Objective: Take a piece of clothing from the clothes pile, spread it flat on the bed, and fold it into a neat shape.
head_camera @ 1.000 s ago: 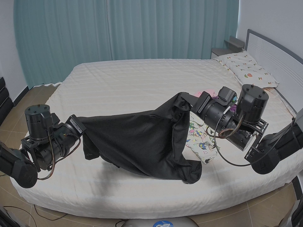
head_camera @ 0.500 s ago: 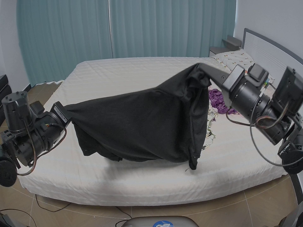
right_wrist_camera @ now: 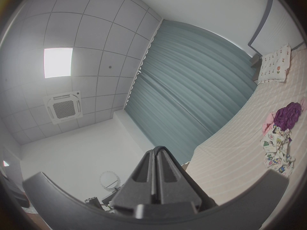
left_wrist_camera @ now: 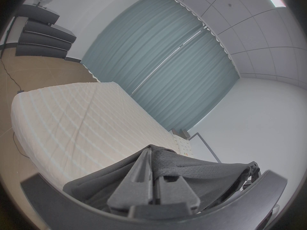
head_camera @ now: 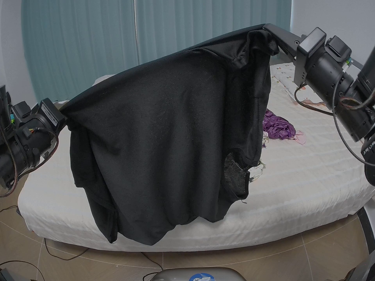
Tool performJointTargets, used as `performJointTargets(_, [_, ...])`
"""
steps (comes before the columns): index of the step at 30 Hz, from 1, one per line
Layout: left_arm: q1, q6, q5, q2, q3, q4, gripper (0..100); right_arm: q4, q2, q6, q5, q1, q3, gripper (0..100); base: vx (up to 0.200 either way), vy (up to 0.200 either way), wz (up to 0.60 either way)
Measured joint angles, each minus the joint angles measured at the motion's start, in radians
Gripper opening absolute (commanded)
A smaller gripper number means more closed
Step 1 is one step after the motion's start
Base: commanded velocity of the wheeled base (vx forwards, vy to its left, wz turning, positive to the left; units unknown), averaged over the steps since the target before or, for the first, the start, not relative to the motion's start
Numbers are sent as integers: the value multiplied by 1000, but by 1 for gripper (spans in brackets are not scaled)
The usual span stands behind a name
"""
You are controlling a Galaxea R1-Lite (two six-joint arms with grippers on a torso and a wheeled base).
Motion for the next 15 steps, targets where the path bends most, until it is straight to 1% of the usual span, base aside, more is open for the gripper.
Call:
performJointTargets(5, [37,-1,-3,121,-40,-2,0,20,120,-14,-7,-42,-91,0,0,0,0])
performJointTargets(10, [73,-2,-16,254,-102,-1,0,26,242,-25,-21,-65,-158,0,200,0,0])
performJointTargets(15, [97,-2,-26,382,-198,3,0,23,359,-47,-60,-75,-209,0,200,0,0])
